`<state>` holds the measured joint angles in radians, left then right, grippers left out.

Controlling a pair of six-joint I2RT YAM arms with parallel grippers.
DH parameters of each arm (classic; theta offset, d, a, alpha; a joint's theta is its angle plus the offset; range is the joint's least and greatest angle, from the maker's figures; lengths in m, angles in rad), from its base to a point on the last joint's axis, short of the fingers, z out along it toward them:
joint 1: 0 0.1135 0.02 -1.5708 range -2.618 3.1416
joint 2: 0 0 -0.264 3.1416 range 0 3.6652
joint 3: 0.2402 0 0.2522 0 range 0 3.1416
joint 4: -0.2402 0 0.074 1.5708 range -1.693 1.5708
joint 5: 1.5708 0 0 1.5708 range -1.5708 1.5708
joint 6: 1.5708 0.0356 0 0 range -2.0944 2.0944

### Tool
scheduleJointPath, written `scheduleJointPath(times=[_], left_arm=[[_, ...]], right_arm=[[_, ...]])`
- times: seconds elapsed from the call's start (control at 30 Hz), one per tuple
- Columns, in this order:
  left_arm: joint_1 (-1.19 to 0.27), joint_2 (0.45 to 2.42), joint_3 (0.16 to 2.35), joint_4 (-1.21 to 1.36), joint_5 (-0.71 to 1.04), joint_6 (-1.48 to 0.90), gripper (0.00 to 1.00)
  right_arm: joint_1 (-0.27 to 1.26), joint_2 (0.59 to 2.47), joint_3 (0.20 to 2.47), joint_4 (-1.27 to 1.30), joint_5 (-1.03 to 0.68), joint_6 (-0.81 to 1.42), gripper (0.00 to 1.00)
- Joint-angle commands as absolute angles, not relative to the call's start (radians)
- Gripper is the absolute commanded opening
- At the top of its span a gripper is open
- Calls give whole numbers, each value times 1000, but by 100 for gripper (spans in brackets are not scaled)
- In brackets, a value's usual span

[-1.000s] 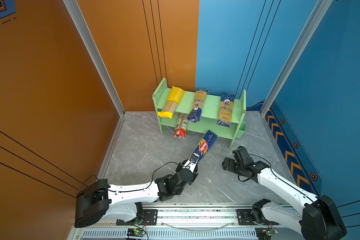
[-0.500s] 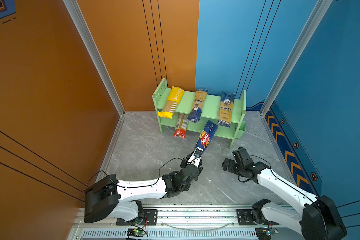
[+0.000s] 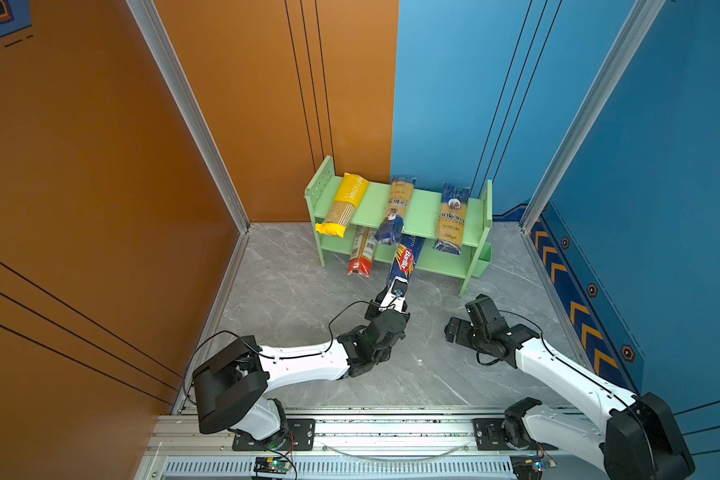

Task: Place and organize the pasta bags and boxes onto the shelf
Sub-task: 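Push the Barilla box onto the lower tier beside the red-topped bag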

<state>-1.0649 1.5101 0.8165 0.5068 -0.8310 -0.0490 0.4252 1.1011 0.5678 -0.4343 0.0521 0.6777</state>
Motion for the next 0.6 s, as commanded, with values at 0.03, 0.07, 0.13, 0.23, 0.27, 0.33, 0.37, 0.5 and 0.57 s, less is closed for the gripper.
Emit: scheduleJointPath(times=[0.03,0.07,0.13,0.23,0.27,0.33,0.37,0.5,0.57], left_arm=[[-1040,1529,914,664,-839,-66,0],[-1040,1539,924,663,-840,-63,0],[-1036,1563,943,664,-842,-60,0],[-1027,1598,973,664,-827,-60,0],[-1024,1609,983,664,-822,-60,0],[-1016,1633,1005,663,-818,-60,0],[-1012,1642,1012,664,-816,-60,0],[-987,1681,1053,672,-783,-63,0],[-979,1699,1062,700,-773,-59,0]], right_arm=[[428,1083,560,-438,51,679,100],[428,1081,560,-439,52,680,100],[428,1080,560,-440,53,678,100],[428,1080,560,-443,54,677,100],[429,1080,560,-444,52,676,100],[427,1078,561,-445,53,676,100],[427,1077,561,-445,52,676,100],[426,1074,561,-449,52,672,100],[426,1072,561,-450,54,672,100]])
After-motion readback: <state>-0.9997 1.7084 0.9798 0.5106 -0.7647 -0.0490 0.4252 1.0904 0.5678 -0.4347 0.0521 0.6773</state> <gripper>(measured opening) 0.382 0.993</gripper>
